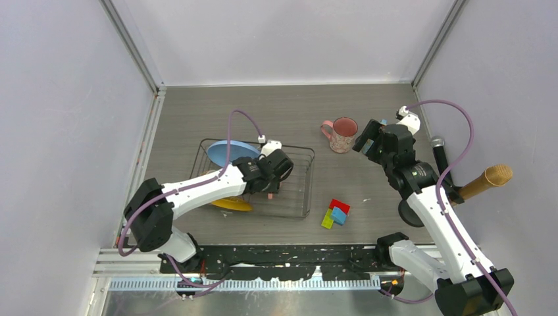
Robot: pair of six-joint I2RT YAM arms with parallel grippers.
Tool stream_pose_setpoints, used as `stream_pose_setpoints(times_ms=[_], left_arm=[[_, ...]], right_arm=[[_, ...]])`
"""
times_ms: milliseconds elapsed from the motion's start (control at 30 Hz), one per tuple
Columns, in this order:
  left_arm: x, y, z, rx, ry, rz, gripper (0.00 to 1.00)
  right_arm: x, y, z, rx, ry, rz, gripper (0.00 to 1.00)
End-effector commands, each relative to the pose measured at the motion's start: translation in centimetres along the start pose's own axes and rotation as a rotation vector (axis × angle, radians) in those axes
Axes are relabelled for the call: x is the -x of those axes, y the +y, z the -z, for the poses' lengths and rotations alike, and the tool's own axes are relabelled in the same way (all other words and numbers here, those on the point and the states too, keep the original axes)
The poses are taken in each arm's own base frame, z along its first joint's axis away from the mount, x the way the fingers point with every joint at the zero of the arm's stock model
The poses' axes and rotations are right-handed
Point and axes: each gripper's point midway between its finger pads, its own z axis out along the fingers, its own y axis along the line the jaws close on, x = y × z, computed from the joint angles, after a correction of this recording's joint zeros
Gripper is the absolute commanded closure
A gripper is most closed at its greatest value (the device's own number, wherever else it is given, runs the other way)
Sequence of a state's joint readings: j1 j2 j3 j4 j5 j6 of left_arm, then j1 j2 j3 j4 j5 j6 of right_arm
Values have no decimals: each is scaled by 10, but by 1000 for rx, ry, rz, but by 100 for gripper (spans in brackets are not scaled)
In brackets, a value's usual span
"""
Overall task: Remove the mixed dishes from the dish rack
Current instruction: Pick up the cup from the dish rack.
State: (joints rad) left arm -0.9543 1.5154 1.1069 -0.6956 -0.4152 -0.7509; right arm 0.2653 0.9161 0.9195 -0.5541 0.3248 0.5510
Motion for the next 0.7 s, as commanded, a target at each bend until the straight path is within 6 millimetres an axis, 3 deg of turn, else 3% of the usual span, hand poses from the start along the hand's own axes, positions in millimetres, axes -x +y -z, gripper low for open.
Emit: stream_pose_setpoints(times_ms=[0, 333, 533, 667], left_arm=[[7, -8, 1, -31, -13, 27, 58], [2, -11, -5, -35, 6, 24, 64], [3, -11, -2, -34, 9, 23, 80], [7, -12, 2, -50, -7, 20, 100]], right_arm=[[10, -2, 1, -7, -44, -5, 1], [11, -4, 3, -13, -53, -6, 1], [11, -5, 2, -18, -54, -4, 1], [11, -4, 2, -15, -53, -2, 1]])
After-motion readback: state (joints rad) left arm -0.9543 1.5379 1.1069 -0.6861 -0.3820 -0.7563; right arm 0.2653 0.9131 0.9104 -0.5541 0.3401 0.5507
